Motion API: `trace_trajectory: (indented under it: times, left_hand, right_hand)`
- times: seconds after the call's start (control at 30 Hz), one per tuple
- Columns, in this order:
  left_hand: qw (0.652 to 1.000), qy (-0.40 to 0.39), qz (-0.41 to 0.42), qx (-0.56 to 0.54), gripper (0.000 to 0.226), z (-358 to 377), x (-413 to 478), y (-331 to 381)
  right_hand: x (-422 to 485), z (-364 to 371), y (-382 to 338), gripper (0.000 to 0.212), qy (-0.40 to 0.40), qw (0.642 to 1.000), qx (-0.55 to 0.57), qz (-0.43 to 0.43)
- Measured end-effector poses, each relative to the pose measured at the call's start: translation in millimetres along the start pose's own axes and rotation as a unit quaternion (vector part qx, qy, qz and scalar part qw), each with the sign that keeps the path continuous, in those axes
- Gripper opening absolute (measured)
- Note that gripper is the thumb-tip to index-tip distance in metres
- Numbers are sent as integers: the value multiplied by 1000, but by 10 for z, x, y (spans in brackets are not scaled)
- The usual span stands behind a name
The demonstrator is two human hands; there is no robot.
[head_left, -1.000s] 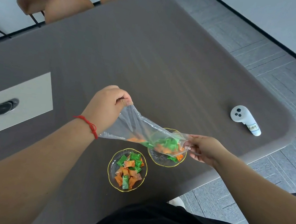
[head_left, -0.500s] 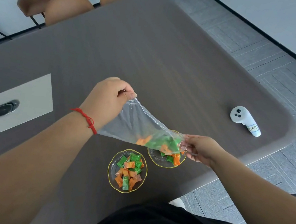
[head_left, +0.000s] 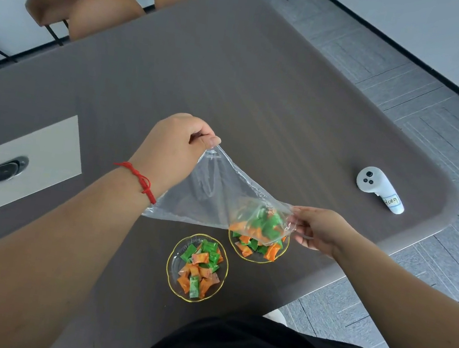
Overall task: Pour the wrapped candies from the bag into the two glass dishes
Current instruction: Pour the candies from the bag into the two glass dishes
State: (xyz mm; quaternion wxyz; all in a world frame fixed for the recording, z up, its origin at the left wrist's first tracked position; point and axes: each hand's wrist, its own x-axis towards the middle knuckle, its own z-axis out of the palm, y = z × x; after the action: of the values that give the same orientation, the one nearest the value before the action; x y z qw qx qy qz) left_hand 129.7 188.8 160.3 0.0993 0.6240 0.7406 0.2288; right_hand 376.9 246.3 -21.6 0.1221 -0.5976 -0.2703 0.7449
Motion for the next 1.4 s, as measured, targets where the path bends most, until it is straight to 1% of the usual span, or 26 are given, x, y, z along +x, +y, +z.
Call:
trace_trajectory:
  times: [0.13,0.23,0.3,0.4,0.5,0.6,0.73,0.8,0.87,0.93,1.0,1.03,1.1,1.17,1.27,1.33,1.4]
  left_hand:
    - [999,-8,-24,-47,16,12,13,64]
    - [994,-36,-38,-100,12,47,23,149]
    - [988,-41,-53,-140,12,63,42,188]
    - [988,-38,-49,-144,10,64,76,235]
    - [981,-39,-48,-186,7,41,88,269]
    - [980,-42,-47,-190,4,14,112,248]
    - [954,-76,-76,-279,14,-30,120,222]
    - [952,-102,-75,-279,19,-33,109,204]
    - [952,-98,-75,-280,22,-5,88,192]
    - [967,-48,-68,-241,20,37,74,198]
    - [990,14,-12,-137,19,88,77,206]
    - [996,42,24,-78,19,114,80,210]
    - [993,82,80,20,21,176,88,205]
    - [988,77,107,78,27,234,108,194]
    - [983,34,133,124,42,311,138,175]
    - [983,22,132,124,45,388,146,176]
    - [989,12,116,93,39,482,155,220]
  right_hand:
    - [9,-59,-48,9,-2,1000,5,-11]
    - [61,-114,-59,10,18,1000,-8,-14]
    - [101,-146,-54,13,23,1000,-8,-20]
    - [144,-162,-58,19,22,999,-16,-29]
    - [154,-150,-36,20,9,999,-16,-26]
    - [169,-123,-19,21,12,999,-25,-27]
    - [176,-78,-34,19,8,999,-36,-29]
    - [179,-60,-51,19,12,999,-44,-30]
    - [176,-36,-64,19,-1,999,-44,-20]
    - [174,-4,-76,18,-4,999,-47,-18]
    - [172,30,-79,19,-7,999,-45,-22]
    - [174,43,-76,20,-12,999,-44,-22]
    - [174,61,-70,21,-15,998,-50,-24]
    - [183,61,-58,21,-2,998,-56,-29]
    - [185,40,-23,18,18,998,-60,-25]
    - [183,26,2,15,25,997,-76,-24]
    - [171,30,28,12,34,994,-103,-30]
